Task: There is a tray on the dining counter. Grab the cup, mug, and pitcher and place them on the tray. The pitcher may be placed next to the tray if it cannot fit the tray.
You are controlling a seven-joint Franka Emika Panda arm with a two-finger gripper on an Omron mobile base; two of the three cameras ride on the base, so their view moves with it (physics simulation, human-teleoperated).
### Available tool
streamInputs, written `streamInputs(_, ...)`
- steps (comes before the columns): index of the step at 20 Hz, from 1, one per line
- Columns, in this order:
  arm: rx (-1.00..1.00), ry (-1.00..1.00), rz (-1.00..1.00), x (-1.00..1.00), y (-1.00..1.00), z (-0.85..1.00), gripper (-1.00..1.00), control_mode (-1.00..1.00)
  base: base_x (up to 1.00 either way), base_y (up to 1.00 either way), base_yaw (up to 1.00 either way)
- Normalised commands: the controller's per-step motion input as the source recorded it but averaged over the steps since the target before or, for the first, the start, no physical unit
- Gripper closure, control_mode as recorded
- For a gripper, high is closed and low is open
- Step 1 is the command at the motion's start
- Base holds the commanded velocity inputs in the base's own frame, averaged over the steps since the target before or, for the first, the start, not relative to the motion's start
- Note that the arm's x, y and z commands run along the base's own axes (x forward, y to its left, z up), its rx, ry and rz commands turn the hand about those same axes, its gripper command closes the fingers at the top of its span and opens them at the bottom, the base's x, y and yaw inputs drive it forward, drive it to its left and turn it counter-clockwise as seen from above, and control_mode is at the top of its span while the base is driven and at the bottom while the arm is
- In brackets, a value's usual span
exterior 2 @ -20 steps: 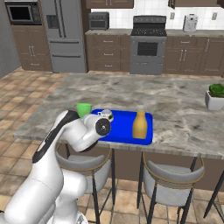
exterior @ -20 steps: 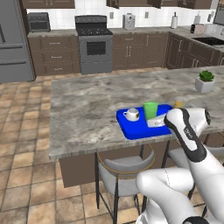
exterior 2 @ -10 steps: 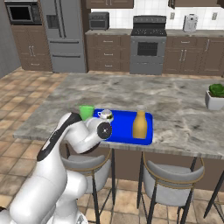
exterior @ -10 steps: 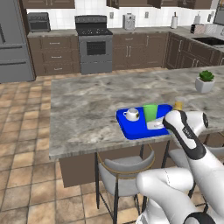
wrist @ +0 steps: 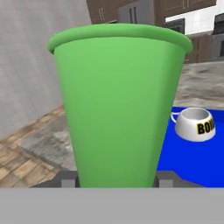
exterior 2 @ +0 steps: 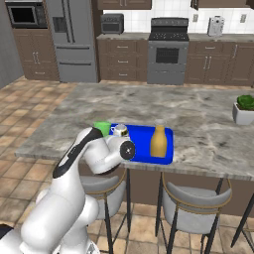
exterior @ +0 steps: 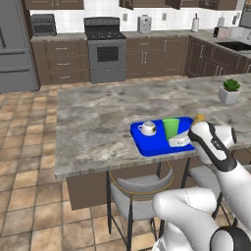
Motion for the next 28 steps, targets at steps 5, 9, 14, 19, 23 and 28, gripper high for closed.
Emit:
streamInputs(5, 0.0, 0.0, 0.13, 0.0, -0.04, -0.04, 1.0, -1.0, 0.0, 0.0, 0.0)
streamInputs(9, 0.0, 0.03, 0.08, 0.0, 0.0, -0.05, 1.0, -1.0, 0.0, 0.0, 0.0)
streamInputs(14, 0.0, 0.05, 0.0, 0.07, 0.0, -0.05, 1.0, -1.0, 0.0, 0.0, 0.0)
streamInputs(19, 0.0, 0.04, 0.0, 0.14, 0.0, -0.05, 1.0, -1.0, 0.0, 0.0, 0.0)
streamInputs(23, 0.0, 0.01, -0.01, 0.14, 0.03, -0.1, 1.0, -1.0, 0.0, 0.0, 0.0)
streamInputs(28, 0.0, 0.0, 0.0, 0.06, 0.04, -0.18, 1.0, -1.0, 0.0, 0.0, 0.0)
